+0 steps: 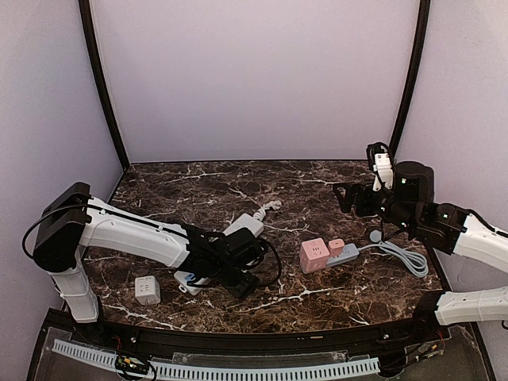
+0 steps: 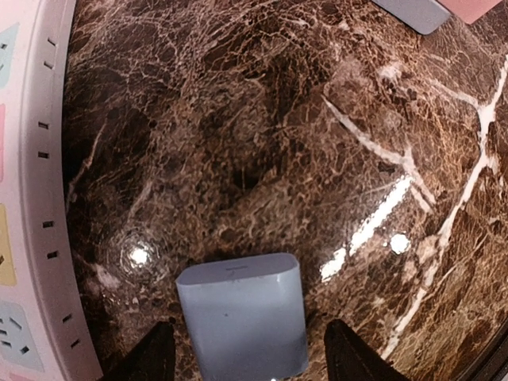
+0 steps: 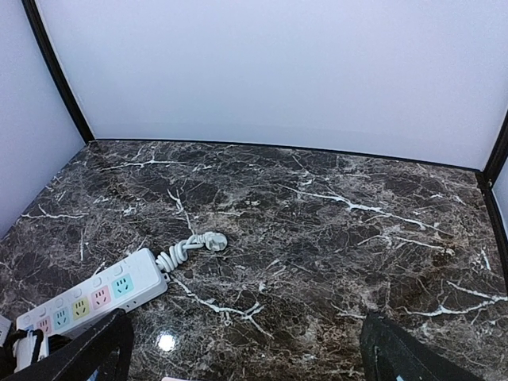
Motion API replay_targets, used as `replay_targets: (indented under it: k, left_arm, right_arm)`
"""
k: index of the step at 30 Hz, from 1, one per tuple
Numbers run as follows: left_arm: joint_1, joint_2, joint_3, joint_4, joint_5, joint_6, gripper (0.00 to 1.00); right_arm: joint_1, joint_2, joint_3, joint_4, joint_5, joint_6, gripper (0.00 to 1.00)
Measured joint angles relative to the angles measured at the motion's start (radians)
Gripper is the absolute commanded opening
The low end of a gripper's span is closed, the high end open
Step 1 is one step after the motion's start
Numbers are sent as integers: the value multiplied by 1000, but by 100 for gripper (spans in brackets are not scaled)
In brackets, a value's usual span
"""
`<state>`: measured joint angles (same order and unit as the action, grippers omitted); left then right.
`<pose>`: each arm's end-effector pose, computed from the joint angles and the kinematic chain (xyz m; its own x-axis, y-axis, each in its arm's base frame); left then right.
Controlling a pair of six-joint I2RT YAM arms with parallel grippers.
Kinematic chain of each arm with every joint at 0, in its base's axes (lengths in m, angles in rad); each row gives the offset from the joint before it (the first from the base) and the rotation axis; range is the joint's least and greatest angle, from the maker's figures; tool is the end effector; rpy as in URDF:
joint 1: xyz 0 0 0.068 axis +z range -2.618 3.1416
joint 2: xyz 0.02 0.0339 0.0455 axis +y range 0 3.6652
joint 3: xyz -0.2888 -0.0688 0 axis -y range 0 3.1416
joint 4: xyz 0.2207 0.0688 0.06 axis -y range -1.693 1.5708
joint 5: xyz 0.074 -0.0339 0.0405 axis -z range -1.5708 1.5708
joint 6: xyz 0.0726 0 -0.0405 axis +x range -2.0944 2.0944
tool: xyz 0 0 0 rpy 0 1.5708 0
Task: Insert the plug
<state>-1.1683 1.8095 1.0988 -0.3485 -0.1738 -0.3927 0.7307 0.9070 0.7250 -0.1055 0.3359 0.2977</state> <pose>0.1549 -0.3318 0.1687 -0.6497 0.5638 -0.5100 0.6759 0.7354 -0.0480 0.1699 0.1201 0.3196 -0.3177 0.0872 -0.9442 -0.3154 0.9293 0.1919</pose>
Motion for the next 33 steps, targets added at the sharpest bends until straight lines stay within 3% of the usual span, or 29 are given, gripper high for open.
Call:
replay_targets:
  k: [3, 11, 20, 28, 33]
  left_arm:
    - [0, 4, 0, -3, 0, -8, 58]
    - [-2, 10, 0, 3, 1, -13, 35]
    - [-2, -15, -59, 111, 0, 53, 28]
    - [-2, -136, -189, 407, -36, 229, 25]
    - [-2, -164, -233, 620, -76, 336, 24]
  right_arm:
    - [0, 0, 0, 0, 0, 0, 99]
    - [0, 4, 0, 0, 0, 0, 99]
    - [0, 26, 5, -10, -39, 23, 99]
    - [0, 123, 113, -71, -364, 117, 99]
    - [0, 229, 182, -123, -619, 180, 92]
